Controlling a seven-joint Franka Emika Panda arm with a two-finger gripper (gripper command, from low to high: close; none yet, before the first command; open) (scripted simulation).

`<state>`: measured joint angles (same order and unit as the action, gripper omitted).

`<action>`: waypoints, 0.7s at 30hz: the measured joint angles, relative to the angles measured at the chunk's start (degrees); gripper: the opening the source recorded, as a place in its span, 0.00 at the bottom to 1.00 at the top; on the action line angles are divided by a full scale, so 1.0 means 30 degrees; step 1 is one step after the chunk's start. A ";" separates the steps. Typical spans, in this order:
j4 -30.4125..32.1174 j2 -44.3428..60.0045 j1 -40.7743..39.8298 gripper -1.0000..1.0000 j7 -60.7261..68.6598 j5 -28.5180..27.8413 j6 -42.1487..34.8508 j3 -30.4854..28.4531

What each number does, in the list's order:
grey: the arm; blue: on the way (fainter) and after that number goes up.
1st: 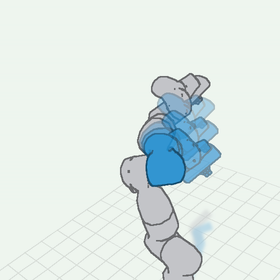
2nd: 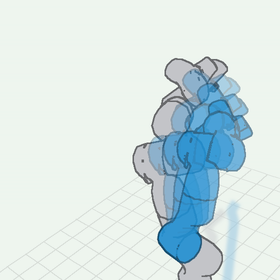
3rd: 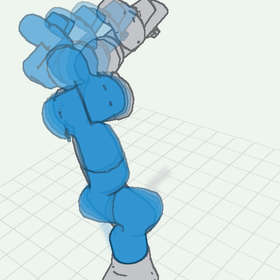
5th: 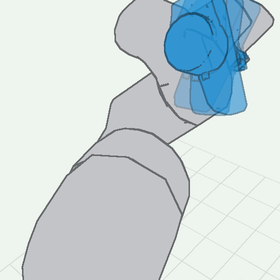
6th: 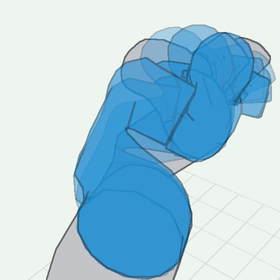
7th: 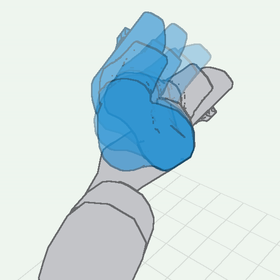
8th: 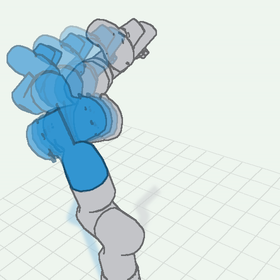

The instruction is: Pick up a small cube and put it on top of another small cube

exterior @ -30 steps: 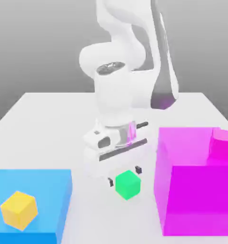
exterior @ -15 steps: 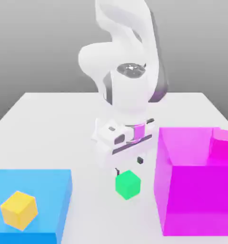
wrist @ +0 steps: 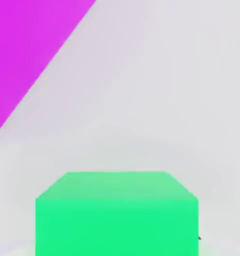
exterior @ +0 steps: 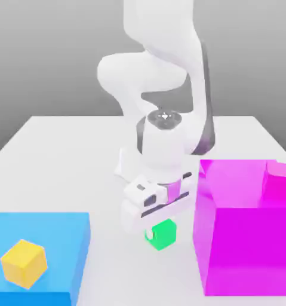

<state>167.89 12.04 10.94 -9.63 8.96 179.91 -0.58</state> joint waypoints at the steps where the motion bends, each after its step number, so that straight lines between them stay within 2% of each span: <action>1: 0.0045 -0.0360 0.0377 0.00 -0.0150 -0.0152 -0.0306 -0.0393; 5: 0.0363 -0.2438 0.1519 0.00 -0.1821 -0.2364 -0.2042 -0.2099; 10: 0.0887 -0.5251 0.1216 0.00 -0.2800 -0.3917 -0.4350 -0.2357; 14: 0.0502 -0.6197 0.1111 0.00 -0.3278 -0.2876 -0.5876 -0.2769; 21: -0.0620 -0.6731 -0.0690 0.00 -0.6352 -0.0975 -1.1438 -0.4392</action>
<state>166.03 -8.16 8.87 -28.69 6.03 145.60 -13.76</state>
